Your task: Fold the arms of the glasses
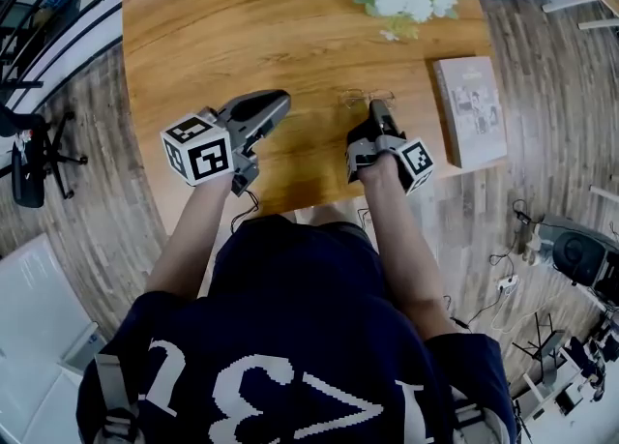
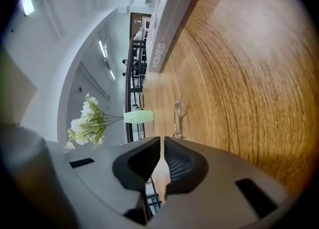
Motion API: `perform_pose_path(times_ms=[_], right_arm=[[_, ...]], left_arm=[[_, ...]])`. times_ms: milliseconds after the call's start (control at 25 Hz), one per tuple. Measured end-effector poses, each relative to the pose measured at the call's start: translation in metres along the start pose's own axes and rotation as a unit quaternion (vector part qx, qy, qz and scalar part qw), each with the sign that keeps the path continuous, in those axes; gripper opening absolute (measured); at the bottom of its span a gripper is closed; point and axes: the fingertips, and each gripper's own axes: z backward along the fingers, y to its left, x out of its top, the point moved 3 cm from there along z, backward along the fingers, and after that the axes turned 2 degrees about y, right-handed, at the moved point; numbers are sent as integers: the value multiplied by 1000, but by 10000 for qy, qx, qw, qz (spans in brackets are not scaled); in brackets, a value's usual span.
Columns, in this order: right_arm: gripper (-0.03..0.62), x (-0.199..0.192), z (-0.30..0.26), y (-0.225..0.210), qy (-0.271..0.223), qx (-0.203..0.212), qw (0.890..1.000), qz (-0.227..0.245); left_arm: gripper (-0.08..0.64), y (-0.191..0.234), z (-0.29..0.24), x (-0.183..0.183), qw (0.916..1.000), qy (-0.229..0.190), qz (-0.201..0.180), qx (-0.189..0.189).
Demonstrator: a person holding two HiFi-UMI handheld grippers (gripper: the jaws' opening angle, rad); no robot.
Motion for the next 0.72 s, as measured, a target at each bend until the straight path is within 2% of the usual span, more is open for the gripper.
perform_pose_path(times_ms=[80, 160, 240, 320, 400, 520, 640, 680, 720], right_arm=[[31, 3, 5, 10, 11, 64, 9999, 93], [31, 3, 10, 32, 139, 210, 9984, 498], [29, 5, 14, 64, 304, 465, 9910, 1220], [28, 9, 20, 102, 370, 693, 9743, 2109], [28, 11, 29, 142, 362, 894, 9451, 3122], [26, 7, 47, 206, 234, 1293, 8771, 4620], [25, 2, 68, 251, -10, 1533, 8157, 5578], [25, 0, 74, 263, -90, 1570, 7984, 5812], [25, -1, 80, 273, -160, 1604, 7857, 5972]], left_arm=[[40, -3, 1, 7, 9998, -93, -166, 64], [40, -8, 3, 17, 9986, -191, -475, 165], [40, -16, 3, 29, 9958, -312, -821, 240], [40, -25, 2, 43, 9924, -511, -1080, 293], [37, -35, 4, 58, 9870, -794, -1336, 415], [32, -55, 9, 85, 9712, -1223, -1927, 682], [31, -75, 16, 112, 9553, -1612, -2338, 818], [31, -81, 19, 120, 9505, -1729, -2434, 858], [28, -86, 22, 127, 9457, -1837, -2524, 903]])
